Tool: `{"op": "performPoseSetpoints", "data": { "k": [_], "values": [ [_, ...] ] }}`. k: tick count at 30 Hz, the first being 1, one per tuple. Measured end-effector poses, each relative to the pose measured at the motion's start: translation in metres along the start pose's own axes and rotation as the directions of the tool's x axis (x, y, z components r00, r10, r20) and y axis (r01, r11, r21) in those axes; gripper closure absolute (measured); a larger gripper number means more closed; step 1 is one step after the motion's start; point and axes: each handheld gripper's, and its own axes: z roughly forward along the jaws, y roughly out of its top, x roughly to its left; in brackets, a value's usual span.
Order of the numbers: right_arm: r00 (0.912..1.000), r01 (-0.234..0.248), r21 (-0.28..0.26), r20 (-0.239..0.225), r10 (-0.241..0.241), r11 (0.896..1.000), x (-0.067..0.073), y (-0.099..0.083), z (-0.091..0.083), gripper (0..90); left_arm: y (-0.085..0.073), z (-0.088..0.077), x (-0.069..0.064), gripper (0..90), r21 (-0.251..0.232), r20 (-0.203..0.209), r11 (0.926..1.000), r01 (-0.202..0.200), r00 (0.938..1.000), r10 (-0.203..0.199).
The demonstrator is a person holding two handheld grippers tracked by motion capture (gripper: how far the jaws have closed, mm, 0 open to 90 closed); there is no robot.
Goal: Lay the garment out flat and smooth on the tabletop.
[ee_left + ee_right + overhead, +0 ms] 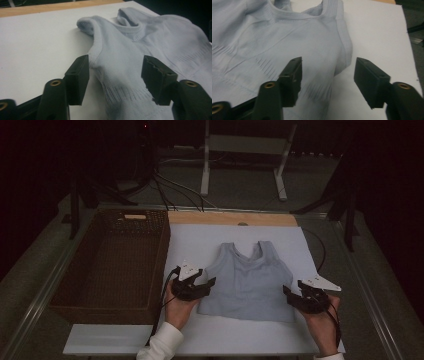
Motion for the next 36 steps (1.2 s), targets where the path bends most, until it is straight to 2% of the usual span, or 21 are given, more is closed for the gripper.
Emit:
{"op": "performPoseSetpoints", "data": {
  "k": [3, 7, 12, 22, 28, 36],
  "values": [
    [0.9997, -0.017, 0.005, -0.020, 0.017, 1.000, 0.000, -0.002, -0.002, 33.8, -0.001, -0.003, -0.002, 36.5, -0.009, 0.005, 1.0000, -0.001, 1.0000, 0.001],
    [0.9962, -0.054, 0.029, -0.067, 0.055, 0.998, 0.000, -0.007, -0.004, 33.5, -0.002, -0.005, -0.004, 31.5, -0.026, 0.008, 0.9995, 0.016, 0.9998, -0.016],
    [0.9952, -0.057, 0.051, -0.077, 0.060, 0.997, 0.003, -0.014, -0.007, 33.9, -0.004, -0.011, -0.007, 30.3, -0.030, 0.012, 0.9995, 0.003, 0.9999, -0.002],
    [0.9940, -0.062, 0.071, -0.086, 0.068, 0.996, 0.002, -0.030, -0.019, 38.0, -0.020, -0.021, -0.014, 33.7, -0.009, 0.030, 0.9996, -0.027, 0.9992, 0.027],
    [0.9934, -0.072, 0.077, -0.084, 0.079, 0.994, 0.003, -0.037, -0.021, 43.0, -0.030, -0.026, -0.015, 38.3, 0.016, 0.055, 0.9995, -0.026, 0.9982, 0.025],
    [0.9935, -0.070, 0.102, -0.082, 0.079, 0.992, 0.004, -0.043, -0.021, 46.9, -0.045, -0.030, -0.016, 41.4, 0.054, 0.060, 0.9981, -0.028, 0.9979, 0.025]
  ]
}}
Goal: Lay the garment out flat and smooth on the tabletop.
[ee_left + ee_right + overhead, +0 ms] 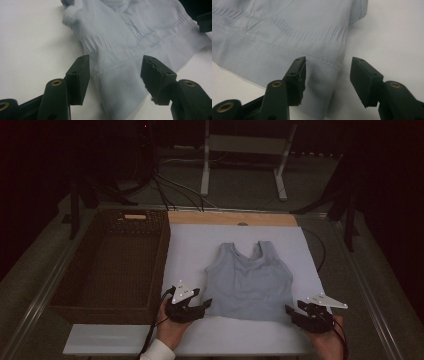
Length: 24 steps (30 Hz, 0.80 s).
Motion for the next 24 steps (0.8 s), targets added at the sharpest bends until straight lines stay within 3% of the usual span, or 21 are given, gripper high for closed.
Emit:
{"op": "performPoseSetpoints", "data": {
  "k": [8, 16, 18, 21, 24],
  "values": [
    [1.0000, 0.000, 0.037, 0.002, 0.000, 0.999, 0.002, -0.002, 0.004, 47.9, -0.008, -0.003, -0.001, 41.4, 0.027, -0.005, 0.9996, 0.006, 1.0000, -0.006],
    [0.9999, -0.008, 0.069, -0.007, 0.009, 0.998, 0.003, -0.003, 0.008, 60.6, -0.013, 0.006, 0.001, 44.4, 0.088, -0.036, 0.9958, -0.026, 0.9989, 0.030],
    [0.9999, -0.009, 0.078, -0.011, 0.010, 0.997, 0.003, -0.002, 0.009, 67.4, -0.013, 0.009, 0.001, 46.7, 0.101, -0.033, 0.9945, -0.027, 0.9990, 0.030],
    [0.9998, -0.010, 0.079, -0.014, 0.011, 0.997, 0.004, -0.002, 0.008, 81.0, -0.014, 0.014, 0.002, 63.2, 0.140, -0.007, 0.9897, -0.032, 0.9994, 0.033],
    [0.9999, 0.001, 0.062, -0.017, 0.000, 0.998, 0.005, 0.000, 0.004, 85.5, -0.013, 0.015, 0.001, 80.0, 0.152, -0.005, 0.9880, -0.030, 0.9995, 0.031]
  ]
}}
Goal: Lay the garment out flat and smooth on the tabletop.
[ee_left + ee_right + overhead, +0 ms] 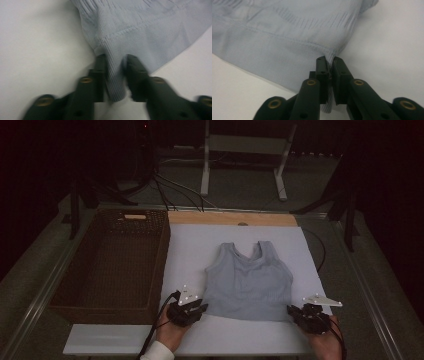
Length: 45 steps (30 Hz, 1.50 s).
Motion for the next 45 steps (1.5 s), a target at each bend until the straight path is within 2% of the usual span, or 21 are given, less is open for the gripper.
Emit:
{"op": "performPoseSetpoints", "data": {
  "k": [2, 10, 19, 23, 28, 31, 33, 35, 37, 41, 45],
  "values": [
    [0.9999, 0.012, -0.012, 0.002, -0.012, 1.000, 0.002, 0.001, -0.003, 85.9, 0.003, -0.003, -0.001, 85.7, -0.004, 0.001, 1.0000, -0.005, 1.0000, 0.005],
    [0.9997, 0.025, -0.065, 0.002, -0.025, 0.998, 0.004, 0.004, -0.017, 86.1, 0.011, -0.024, -0.008, 86.7, -0.056, 0.017, 0.9983, -0.020, 0.9996, 0.021],
    [0.9989, 0.048, -0.062, -0.002, -0.048, 0.997, 0.011, -0.002, -0.024, 86.0, 0.010, -0.038, -0.014, 86.6, -0.065, 0.038, 0.9978, -0.014, 0.9991, 0.017],
    [0.9984, 0.055, -0.062, -0.005, -0.056, 0.997, 0.014, -0.005, -0.028, 85.9, 0.006, -0.043, -0.017, 86.5, -0.054, 0.052, 0.9984, -0.017, 0.9984, 0.019],
    [0.9976, 0.069, -0.053, -0.005, -0.069, 0.996, 0.017, -0.010, -0.030, 85.7, 0.003, -0.043, -0.021, 85.2, -0.044, 0.055, 0.9987, -0.025, 0.9981, 0.027],
    [0.9975, 0.070, -0.035, 0.000, -0.070, 0.997, 0.016, -0.011, -0.027, 82.9, 0.004, -0.038, -0.018, 76.5, -0.043, 0.058, 0.9990, -0.010, 0.9982, 0.013],
    [0.9976, 0.066, -0.025, 0.020, -0.066, 0.997, 0.015, -0.011, -0.023, 74.2, 0.004, -0.035, -0.017, 65.5, -0.050, 0.057, 0.9987, -0.004, 0.9984, 0.007],
    [0.9973, 0.064, -0.031, 0.039, -0.063, 0.997, 0.014, -0.010, -0.022, 65.3, 0.006, -0.033, -0.016, 58.6, -0.056, 0.051, 0.9984, -0.003, 0.9987, 0.006],
    [0.9976, 0.061, -0.050, 0.035, -0.060, 0.997, 0.012, -0.007, -0.021, 57.9, 0.010, -0.030, -0.015, 50.6, -0.075, 0.050, 0.9971, 0.009, 0.9988, -0.006],
    [0.9976, 0.063, -0.072, 0.034, -0.061, 0.995, 0.009, 0.001, -0.019, 49.8, 0.015, -0.027, -0.013, 42.3, -0.093, 0.031, 0.9957, 0.008, 0.9995, -0.005],
    [0.9983, 0.054, -0.093, 0.027, -0.052, 0.994, 0.006, 0.007, -0.015, 43.6, 0.019, -0.023, -0.009, 38.7, -0.104, 0.028, 0.9945, 0.013, 0.9995, -0.011]
  ]
}}
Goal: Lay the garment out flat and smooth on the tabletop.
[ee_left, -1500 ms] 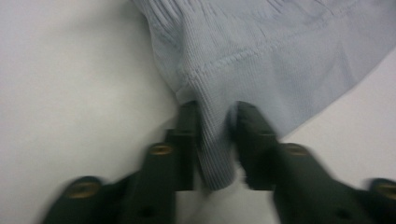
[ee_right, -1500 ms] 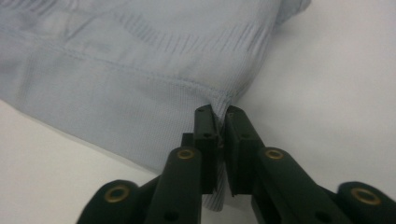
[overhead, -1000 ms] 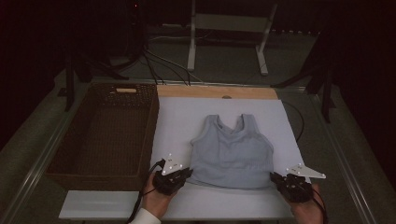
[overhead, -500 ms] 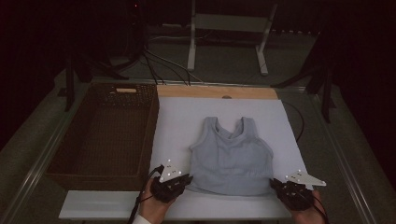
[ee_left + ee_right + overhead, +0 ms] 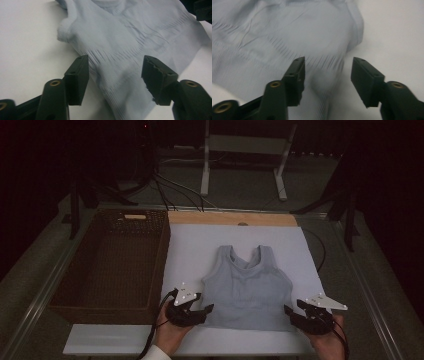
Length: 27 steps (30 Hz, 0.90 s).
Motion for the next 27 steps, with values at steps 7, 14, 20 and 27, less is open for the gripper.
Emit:
{"op": "performPoseSetpoints", "data": {
  "k": [7, 14, 20, 27],
  "values": [
    [0.9999, -0.008, -0.004, -0.014, 0.008, 1.000, -0.005, 0.009, 0.010, 48.4, 0.008, 0.008, 0.009, 42.0, -0.013, -0.013, 0.9999, 0.011, 0.9999, -0.011],
    [0.9988, 0.008, 0.039, -0.049, -0.006, 0.999, -0.007, 0.016, 0.025, 78.9, 0.012, 0.027, 0.015, 52.8, 0.036, -0.050, 0.9993, 0.001, 0.9987, 0.001],
    [0.9987, 0.050, 0.023, -0.008, -0.050, 0.998, -0.004, 0.021, 0.027, 87.3, 0.017, 0.030, 0.014, 83.3, 0.043, -0.087, 0.9984, -0.037, 0.9954, 0.040],
    [0.9969, 0.074, 0.035, 0.023, -0.075, 0.997, -0.005, 0.021, 0.032, 87.6, 0.014, 0.032, 0.017, 82.8, 0.052, -0.144, 0.9980, -0.036, 0.9887, 0.043]
  ]
}}
